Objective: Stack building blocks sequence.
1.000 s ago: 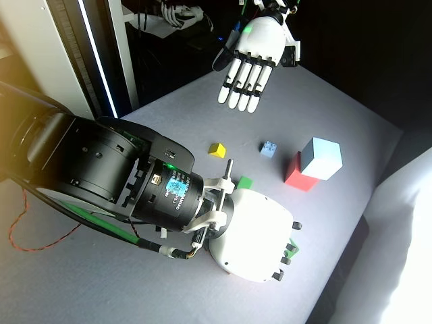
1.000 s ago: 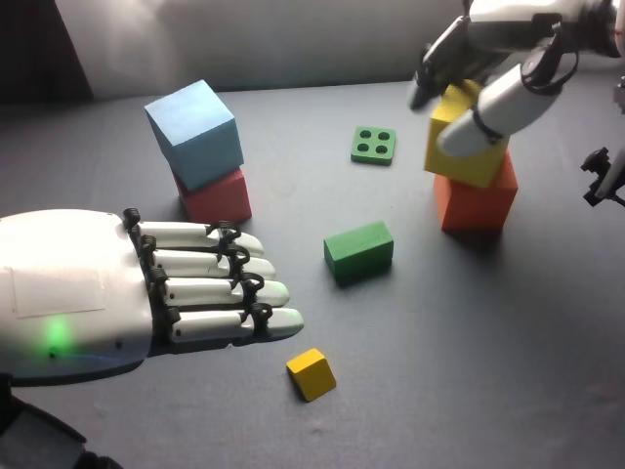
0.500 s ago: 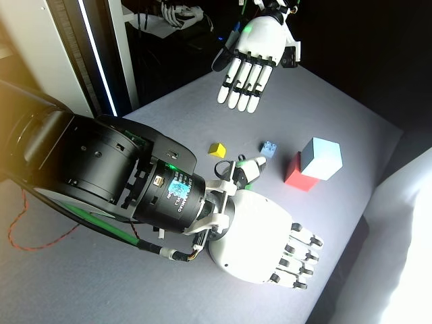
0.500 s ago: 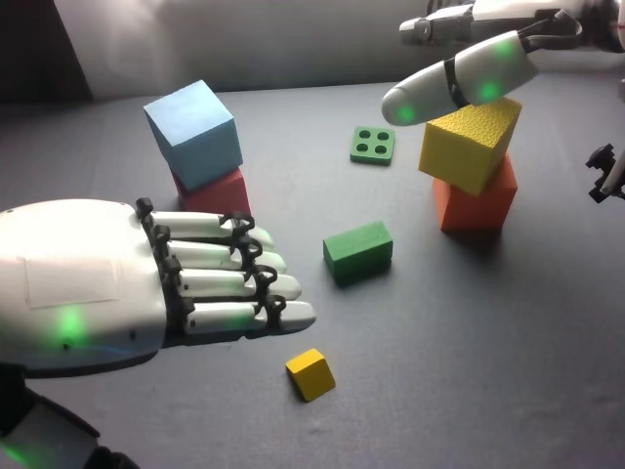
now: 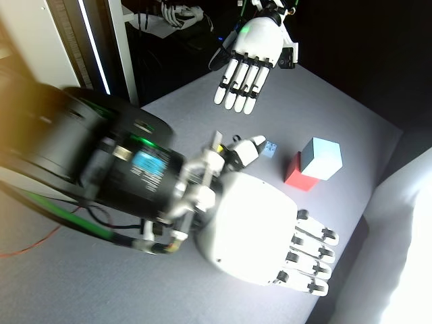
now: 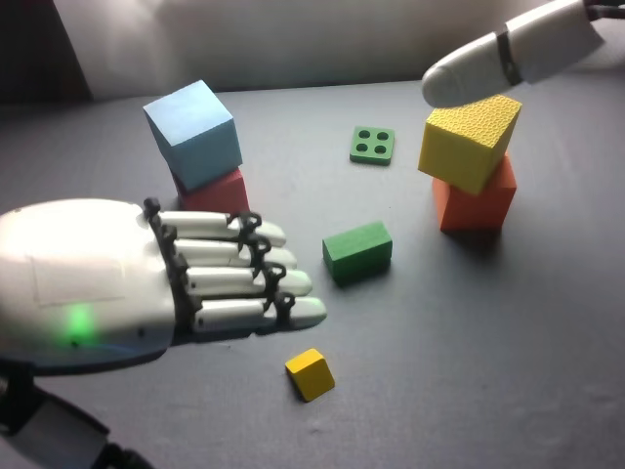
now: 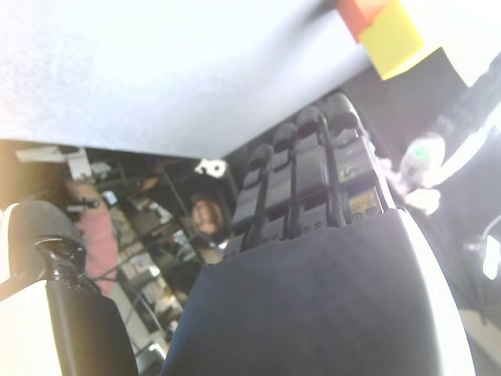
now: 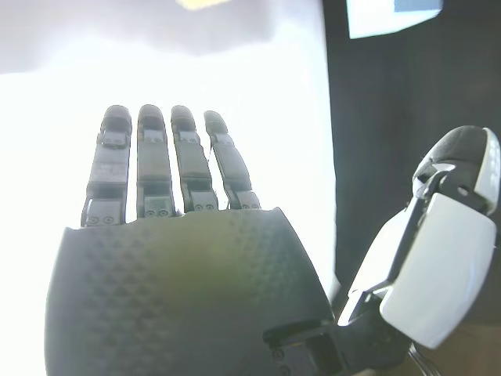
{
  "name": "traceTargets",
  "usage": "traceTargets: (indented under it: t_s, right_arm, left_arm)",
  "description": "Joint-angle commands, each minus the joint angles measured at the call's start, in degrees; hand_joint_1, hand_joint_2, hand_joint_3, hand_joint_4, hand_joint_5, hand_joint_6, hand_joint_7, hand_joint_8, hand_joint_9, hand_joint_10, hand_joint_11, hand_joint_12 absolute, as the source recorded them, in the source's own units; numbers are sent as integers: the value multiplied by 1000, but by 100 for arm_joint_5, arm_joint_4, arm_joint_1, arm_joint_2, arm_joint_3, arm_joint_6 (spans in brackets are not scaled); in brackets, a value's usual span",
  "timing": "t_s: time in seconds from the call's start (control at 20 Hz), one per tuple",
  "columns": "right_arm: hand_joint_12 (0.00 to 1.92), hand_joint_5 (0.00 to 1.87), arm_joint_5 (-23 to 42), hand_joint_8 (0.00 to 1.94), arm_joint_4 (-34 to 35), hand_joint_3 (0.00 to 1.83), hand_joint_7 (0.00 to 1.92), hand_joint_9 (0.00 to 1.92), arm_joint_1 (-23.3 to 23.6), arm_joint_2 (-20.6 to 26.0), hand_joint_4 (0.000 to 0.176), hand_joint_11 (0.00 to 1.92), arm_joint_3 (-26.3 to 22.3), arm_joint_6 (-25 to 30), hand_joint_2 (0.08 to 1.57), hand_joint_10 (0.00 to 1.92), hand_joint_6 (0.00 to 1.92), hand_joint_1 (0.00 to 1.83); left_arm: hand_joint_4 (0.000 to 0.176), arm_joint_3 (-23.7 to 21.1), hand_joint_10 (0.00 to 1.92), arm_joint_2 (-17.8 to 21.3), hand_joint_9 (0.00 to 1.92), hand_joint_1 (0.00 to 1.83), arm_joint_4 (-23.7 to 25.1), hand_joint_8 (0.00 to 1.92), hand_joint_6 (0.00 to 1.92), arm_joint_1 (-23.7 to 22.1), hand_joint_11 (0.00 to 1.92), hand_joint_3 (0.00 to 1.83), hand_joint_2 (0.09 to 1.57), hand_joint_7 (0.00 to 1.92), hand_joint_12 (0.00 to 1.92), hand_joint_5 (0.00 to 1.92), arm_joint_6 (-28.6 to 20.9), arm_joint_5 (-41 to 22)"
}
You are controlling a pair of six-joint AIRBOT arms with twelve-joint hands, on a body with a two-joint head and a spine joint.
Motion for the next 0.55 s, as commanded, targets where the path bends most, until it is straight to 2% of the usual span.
traceTargets:
  t_s: [0.0, 0.1, 0.25, 0.4, 0.5]
  right_arm:
    - [6, 0, 1144, 0, -61, 0, 0, 0, 25, 178, 0, 13, -114, 37, 596, 0, 0, 345]
    - [0, 0, 1587, 0, -591, 0, 0, 0, -127, 596, 0, 2, -510, 41, 609, 0, 0, 365]
    - [8, 0, 2200, 0, -1298, 3, 0, 0, -534, 1300, 0, 17, -1053, 45, 631, 0, 0, 373]
    - [6, 0, 2797, 0, -1822, 8, 0, 0, -974, 1760, 0, 11, -1246, 42, 646, 0, 0, 345]
    - [22, 0, 3378, 0, -2246, 13, 0, 0, -1320, 1933, 0, 44, -1295, 42, 660, 0, 0, 394]
  left_arm:
    - [0, -1, 3, 18, 91, 380, -290, 3, 1, -84, 0, 1, 939, 76, 242, 19, -6, -351]
    - [0, 6, 3, 19, 78, 385, -322, 3, 3, -100, 0, 1, 941, 66, 202, 6, -7, -356]
    - [0, 14, 4, 23, 118, 397, -332, 3, 1, -100, 0, 0, 912, 106, 277, 35, -24, -382]
    - [0, 14, 1, 20, 89, 403, -336, 1, 2, -113, 0, 3, 928, 77, 203, 7, -35, -381]
    - [0, 14, 3, 21, 98, 412, -343, 4, 3, -113, 0, 1, 931, 92, 234, 26, -35, -381]
